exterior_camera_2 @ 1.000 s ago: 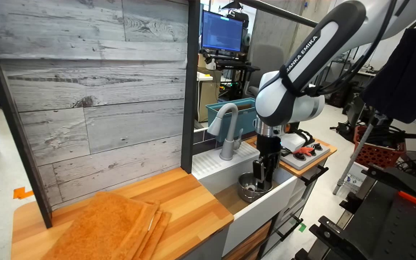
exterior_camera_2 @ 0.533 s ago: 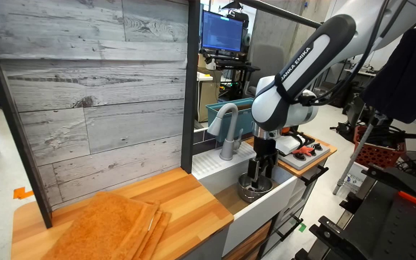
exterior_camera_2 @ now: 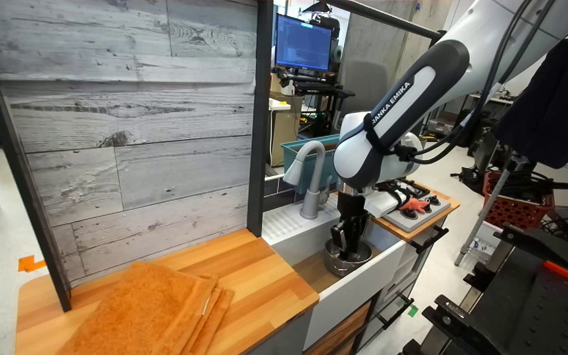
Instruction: Remove all the toys from the pot and put them on the stove, then take the towel and clean the base top on the left
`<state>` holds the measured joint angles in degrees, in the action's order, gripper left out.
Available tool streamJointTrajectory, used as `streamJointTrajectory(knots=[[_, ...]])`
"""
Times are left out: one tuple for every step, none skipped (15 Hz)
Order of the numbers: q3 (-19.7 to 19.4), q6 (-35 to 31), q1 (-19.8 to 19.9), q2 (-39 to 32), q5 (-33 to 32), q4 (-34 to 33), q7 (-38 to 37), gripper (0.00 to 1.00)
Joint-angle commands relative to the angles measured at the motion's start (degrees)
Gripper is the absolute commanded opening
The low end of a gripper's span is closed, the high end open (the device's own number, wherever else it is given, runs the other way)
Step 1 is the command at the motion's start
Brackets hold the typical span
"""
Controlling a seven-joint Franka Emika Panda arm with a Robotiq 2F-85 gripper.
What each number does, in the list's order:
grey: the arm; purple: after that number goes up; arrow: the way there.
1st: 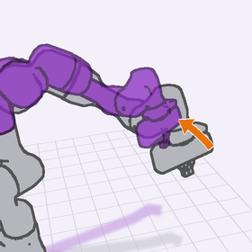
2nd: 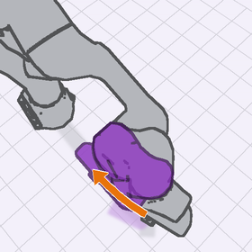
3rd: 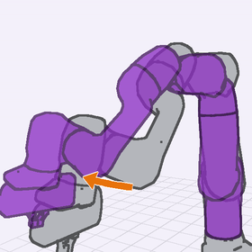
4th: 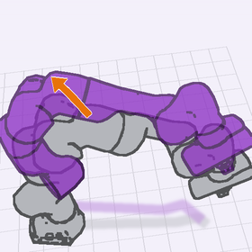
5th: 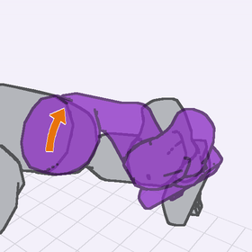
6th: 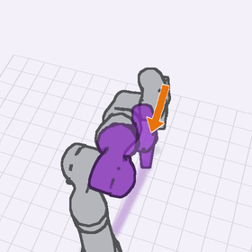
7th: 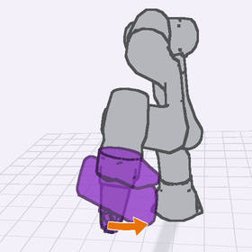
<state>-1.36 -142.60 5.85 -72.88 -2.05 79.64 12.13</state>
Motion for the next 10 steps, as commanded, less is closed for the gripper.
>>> streamJointTrajectory(knots=[[-0.76, 3.36, -0.89, -2.61, -0.93, -4.9, -2.19, 0.16], [-0.75, 3.89, -0.88, -2.95, -0.89, -5.51, -2.36, 0.16], [-0.65, 4.73, -0.77, -3.27, -0.77, -6.14, -2.5, 0.11], [-0.47, 5.87, -0.54, -3.57, -0.6, -6.81, -2.51, 0.02], [-0.35, 6.8, -0.37, -3.84, -0.46, -7.39, -2.58, 0.02], [-0.28, 7.6, -0.23, -3.96, -0.43, -7.72, -2.5, 0.0], [-0.22, 7.86, -0.1, -3.83, -0.44, -7.69, -2.33, 0.0], [-0.11, 7.43, 0.09, -2.94, -0.48, -6.58, -1.93, 0.0], [0.02, 7.18, 0.28, -1.95, -0.51, -5.45, -1.54, 0.0], [-0.19, 6.11, 0.2, 0.18, -0.16, -2.64, -1.08, 0.0]])
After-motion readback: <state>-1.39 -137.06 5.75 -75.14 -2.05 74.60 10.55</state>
